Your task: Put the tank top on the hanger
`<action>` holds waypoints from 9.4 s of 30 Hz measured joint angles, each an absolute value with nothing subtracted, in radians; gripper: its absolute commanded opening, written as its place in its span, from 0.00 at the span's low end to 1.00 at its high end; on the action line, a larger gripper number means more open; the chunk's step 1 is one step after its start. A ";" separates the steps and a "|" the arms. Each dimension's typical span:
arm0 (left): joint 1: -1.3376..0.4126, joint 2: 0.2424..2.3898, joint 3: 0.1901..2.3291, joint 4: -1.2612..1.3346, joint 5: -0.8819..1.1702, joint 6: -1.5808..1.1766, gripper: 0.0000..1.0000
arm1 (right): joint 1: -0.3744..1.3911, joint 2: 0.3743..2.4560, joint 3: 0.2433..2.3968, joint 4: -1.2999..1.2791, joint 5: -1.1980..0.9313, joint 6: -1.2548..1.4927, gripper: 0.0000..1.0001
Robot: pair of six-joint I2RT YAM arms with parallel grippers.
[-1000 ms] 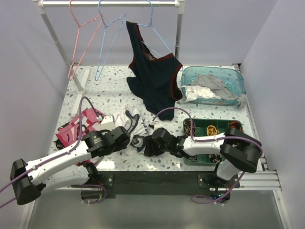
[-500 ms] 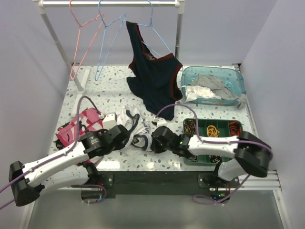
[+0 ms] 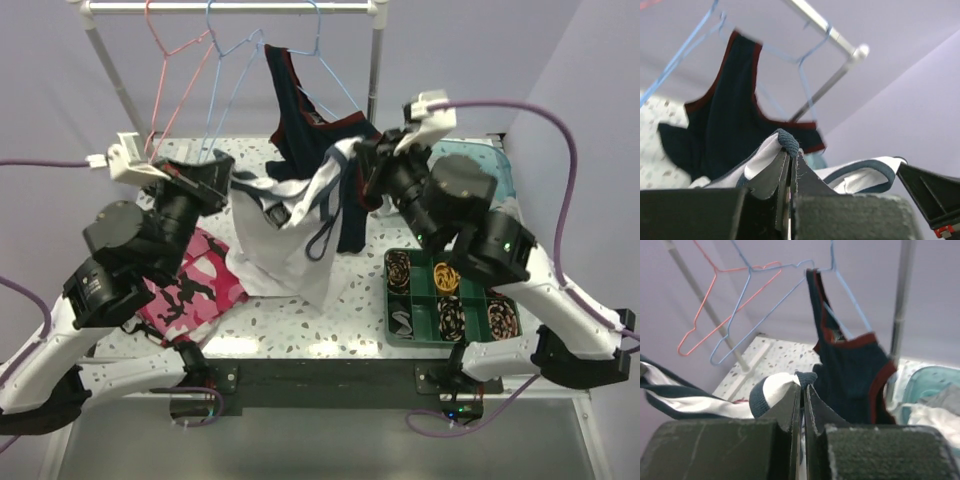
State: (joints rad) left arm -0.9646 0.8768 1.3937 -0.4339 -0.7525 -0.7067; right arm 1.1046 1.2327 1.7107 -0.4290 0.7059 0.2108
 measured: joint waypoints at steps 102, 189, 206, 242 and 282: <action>-0.049 1.625 1.967 -0.531 0.239 -0.145 0.61 | 1.097 1.137 0.851 -0.477 0.401 0.504 0.64; -0.662 0.775 0.901 -0.488 -0.082 -0.355 0.00 | 1.581 1.354 0.794 -0.631 0.610 0.927 0.46; -0.945 0.855 1.001 -0.537 -0.448 -0.419 0.00 | 1.525 1.505 0.768 -0.516 0.756 1.005 0.07; -0.945 0.570 0.805 -0.633 -0.084 -0.471 0.00 | 0.835 1.357 1.064 -0.551 0.415 0.400 0.00; -0.973 0.731 0.808 -0.559 -0.017 -0.369 0.00 | 0.795 1.328 1.291 -0.640 0.236 0.275 0.00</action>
State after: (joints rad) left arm -0.9730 0.7315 0.8082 -0.5587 -0.0174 -0.3691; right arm 0.7952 1.3285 1.2911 -0.6395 0.2359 0.2749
